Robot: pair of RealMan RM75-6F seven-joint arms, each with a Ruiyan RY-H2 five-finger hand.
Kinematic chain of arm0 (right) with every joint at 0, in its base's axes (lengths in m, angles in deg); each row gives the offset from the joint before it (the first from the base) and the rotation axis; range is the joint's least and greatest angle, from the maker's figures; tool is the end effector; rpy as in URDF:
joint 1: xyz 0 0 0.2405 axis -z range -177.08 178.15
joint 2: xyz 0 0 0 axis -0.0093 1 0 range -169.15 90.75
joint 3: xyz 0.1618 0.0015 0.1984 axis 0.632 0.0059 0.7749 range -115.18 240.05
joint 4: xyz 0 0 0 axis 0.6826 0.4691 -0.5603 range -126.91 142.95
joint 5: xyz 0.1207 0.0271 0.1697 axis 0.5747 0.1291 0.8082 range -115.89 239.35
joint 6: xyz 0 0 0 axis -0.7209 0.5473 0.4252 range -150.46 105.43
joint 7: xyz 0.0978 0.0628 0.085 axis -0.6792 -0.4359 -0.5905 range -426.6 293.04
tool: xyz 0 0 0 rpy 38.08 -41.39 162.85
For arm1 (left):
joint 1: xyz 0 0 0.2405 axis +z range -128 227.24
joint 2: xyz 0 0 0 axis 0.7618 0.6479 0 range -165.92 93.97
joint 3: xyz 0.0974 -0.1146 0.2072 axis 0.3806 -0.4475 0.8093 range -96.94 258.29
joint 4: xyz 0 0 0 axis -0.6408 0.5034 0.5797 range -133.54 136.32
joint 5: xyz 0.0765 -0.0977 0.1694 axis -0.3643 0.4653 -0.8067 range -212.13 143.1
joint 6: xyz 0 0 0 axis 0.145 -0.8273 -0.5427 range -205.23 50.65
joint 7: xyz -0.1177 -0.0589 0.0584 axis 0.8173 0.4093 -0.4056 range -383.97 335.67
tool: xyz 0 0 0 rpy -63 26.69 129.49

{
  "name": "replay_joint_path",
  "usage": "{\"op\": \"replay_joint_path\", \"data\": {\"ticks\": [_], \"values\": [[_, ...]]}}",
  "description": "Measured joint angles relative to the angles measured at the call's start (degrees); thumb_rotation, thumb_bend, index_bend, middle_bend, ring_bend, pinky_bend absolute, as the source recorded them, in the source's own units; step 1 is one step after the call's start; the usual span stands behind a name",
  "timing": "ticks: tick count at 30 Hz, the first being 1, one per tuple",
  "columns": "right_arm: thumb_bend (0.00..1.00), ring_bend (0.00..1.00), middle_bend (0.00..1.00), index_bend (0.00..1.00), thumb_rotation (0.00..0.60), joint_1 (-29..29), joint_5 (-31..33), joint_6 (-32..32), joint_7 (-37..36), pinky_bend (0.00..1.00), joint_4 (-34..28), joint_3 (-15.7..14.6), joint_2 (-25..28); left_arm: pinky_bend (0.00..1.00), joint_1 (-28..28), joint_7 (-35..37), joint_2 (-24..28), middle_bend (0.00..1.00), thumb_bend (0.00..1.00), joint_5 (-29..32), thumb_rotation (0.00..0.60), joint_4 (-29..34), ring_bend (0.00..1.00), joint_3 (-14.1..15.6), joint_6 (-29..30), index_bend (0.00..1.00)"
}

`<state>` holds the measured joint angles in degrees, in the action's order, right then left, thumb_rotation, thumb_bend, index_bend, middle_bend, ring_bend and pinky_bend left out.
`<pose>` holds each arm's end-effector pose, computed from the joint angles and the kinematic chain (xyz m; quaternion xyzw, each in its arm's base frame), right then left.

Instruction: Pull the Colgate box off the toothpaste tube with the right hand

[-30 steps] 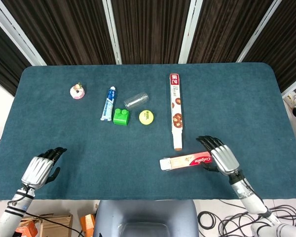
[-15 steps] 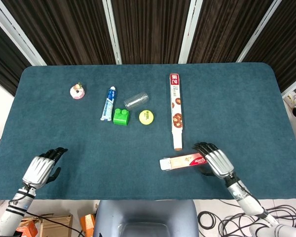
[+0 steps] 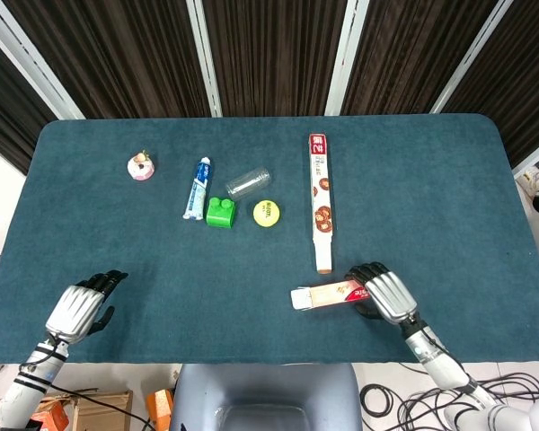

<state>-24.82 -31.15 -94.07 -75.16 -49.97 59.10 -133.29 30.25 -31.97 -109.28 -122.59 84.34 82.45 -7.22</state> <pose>-0.2802 -0.2692 -0.0144 0.7477 -0.3450 0.3930 0.4091 -0.2926 0.2378 0.0749 -0.7436 -0.3324 -0.3145 0.4876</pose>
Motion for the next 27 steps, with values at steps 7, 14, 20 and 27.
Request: {"op": "replay_joint_path", "data": {"ticks": [7,14,20,27], "values": [[0.19,0.33,0.35,0.42,0.600,0.37,-0.10,-0.59,1.19,0.36,1.75,0.47,-1.18,0.52,-0.22,-0.40,-0.21,0.20,0.46,-0.67,0.600,-0.02,0.24,0.38,-0.34,0.20],[0.35,0.47,0.50,0.55,0.600,1.04,-0.24,-2.08,3.27,0.48,3.55,0.96,-2.05,0.52,-0.38,-0.95,-0.40,0.20,0.46,-0.80,0.600,0.01,0.24,0.52,-0.69,0.20],[0.43,0.53,0.58,0.62,0.600,1.48,-0.70,-4.27,5.06,0.53,4.80,1.53,-2.08,0.52,-0.45,-1.14,-0.44,0.20,0.46,-0.77,0.600,0.12,0.24,0.57,-0.87,0.20],[0.43,0.53,0.58,0.62,0.600,1.36,-3.82,-10.18,5.06,0.53,5.07,1.84,-0.53,0.52,-0.50,-1.14,-0.42,0.20,0.46,-0.72,0.600,0.27,0.24,0.63,-1.07,0.20]]}}
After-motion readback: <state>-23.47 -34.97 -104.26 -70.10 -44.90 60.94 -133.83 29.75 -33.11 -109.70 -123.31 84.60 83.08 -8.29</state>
